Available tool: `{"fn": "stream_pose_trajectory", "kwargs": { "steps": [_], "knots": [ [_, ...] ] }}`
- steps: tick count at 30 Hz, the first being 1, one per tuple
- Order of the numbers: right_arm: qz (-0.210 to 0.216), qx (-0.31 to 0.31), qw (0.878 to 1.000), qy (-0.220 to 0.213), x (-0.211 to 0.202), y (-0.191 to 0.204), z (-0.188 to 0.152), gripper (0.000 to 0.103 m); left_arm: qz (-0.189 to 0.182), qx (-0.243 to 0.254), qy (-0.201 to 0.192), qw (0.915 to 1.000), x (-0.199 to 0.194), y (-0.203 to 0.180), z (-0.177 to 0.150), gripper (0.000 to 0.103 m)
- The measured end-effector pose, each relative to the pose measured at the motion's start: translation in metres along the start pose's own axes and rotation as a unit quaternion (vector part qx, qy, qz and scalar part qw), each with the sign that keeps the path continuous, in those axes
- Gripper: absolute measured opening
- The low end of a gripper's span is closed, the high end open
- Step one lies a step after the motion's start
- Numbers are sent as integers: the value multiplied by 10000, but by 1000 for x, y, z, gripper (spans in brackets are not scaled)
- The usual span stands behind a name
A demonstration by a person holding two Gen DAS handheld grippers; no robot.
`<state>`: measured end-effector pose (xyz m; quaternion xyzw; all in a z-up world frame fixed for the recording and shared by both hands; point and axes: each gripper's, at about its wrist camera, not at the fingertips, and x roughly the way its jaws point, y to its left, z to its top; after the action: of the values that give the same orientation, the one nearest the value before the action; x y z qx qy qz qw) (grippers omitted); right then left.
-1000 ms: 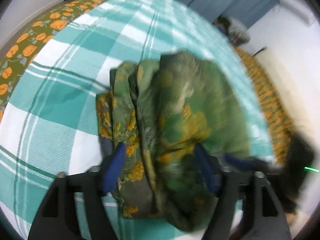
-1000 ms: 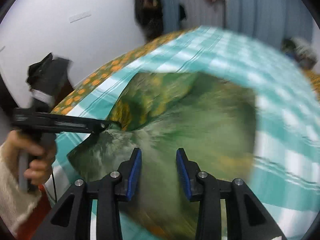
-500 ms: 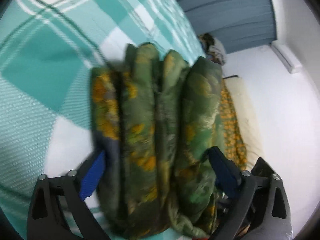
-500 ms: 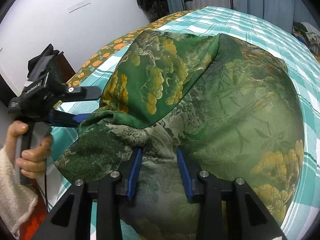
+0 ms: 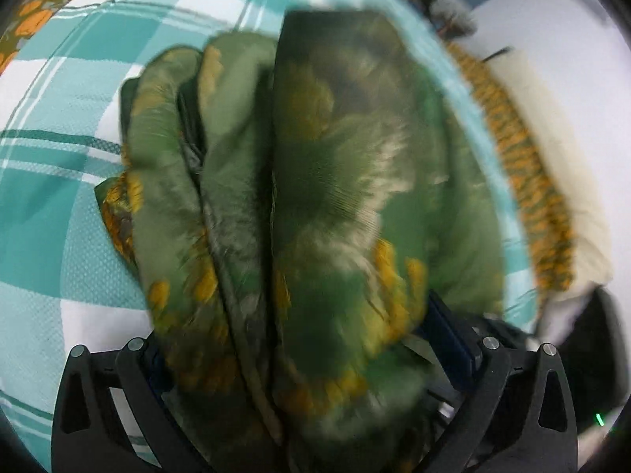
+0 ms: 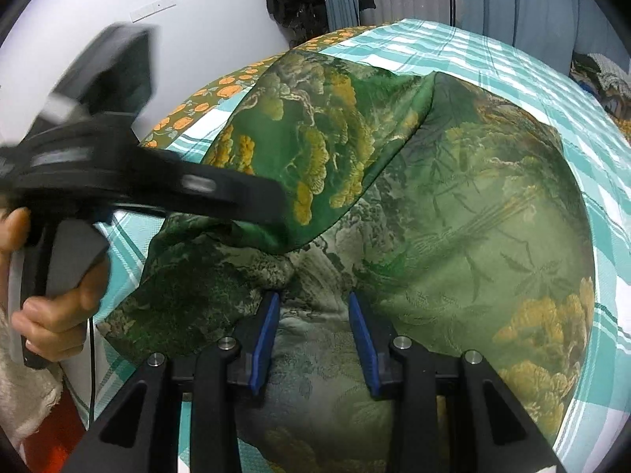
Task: Fold large clothes
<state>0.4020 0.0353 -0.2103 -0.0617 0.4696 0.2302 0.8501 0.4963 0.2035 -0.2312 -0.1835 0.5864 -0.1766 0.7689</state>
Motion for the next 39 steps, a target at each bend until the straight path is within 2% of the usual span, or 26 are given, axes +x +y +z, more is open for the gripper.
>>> {"fn": "stream_pose_trajectory", "kwargs": {
  "steps": [1, 4, 7, 9, 12, 14, 16, 18, 20, 22, 24, 27, 29, 31, 32, 34, 39],
  "knots": [
    [-16, -45, 10000, -56, -3, 2, -2, 38, 136, -31, 50, 9999, 3, -1, 1, 100],
    [-37, -113, 9995, -287, -20, 1, -7, 37, 229, -107, 12, 9997, -2, -2, 1, 94],
    [214, 22, 9988, -439, -54, -8, -17, 41, 222, -107, -46, 9997, -6, 1, -4, 89],
    [191, 232, 9964, -790, -87, -27, -29, 61, 225, -94, -92, 9997, -4, 1, -2, 88],
    [-148, 715, 9916, -1069, -115, -72, -48, 82, 320, -39, -146, 9994, 0, 2, -1, 88],
    [-52, 1116, 9902, -840, -110, -107, -57, 82, 338, -41, -158, 9993, -1, 0, -1, 88],
    [372, 1624, 9844, -558, -95, -141, -66, 82, 326, -32, -154, 9993, -1, 0, 0, 88],
    [949, 1912, 9754, -551, -84, -160, -70, 82, 328, -28, -146, 9994, 0, -2, -2, 88],
    [1427, 2092, 9661, -493, -70, -171, -65, 82, 342, -31, -124, 9993, 1, -1, -1, 88],
    [1715, 2222, 9590, -392, -54, -174, -58, 82, 384, -31, -102, 9992, 5, -5, 0, 88],
    [1818, 2451, 9520, -239, -34, -178, -50, 88, 433, -42, -89, 9990, 6, -8, 1, 88],
    [2004, 2901, 9358, 3, -7, -185, -49, 88, 523, -81, -106, 9985, 9, -15, 2, 87],
    [1724, 2713, 9469, -41, -7, -177, -45, 87, 685, -64, -163, 9975, 7, -23, 0, 81],
    [1394, 2429, 9599, -99, -18, -162, -40, 79, 879, 24, -228, 9959, 4, -35, -3, 76],
    [1215, 2206, 9677, -135, -26, -152, -36, 71, 1038, 127, -262, 9942, 0, -45, -6, 72],
    [864, 1711, 9811, -248, -44, -130, -31, 67, 1232, 369, -328, 9912, -7, -62, -11, 67],
    [555, 1089, 9889, -846, -91, -93, -29, 66, 1055, 609, -534, 9911, -38, -96, -19, 60]
  ]
}}
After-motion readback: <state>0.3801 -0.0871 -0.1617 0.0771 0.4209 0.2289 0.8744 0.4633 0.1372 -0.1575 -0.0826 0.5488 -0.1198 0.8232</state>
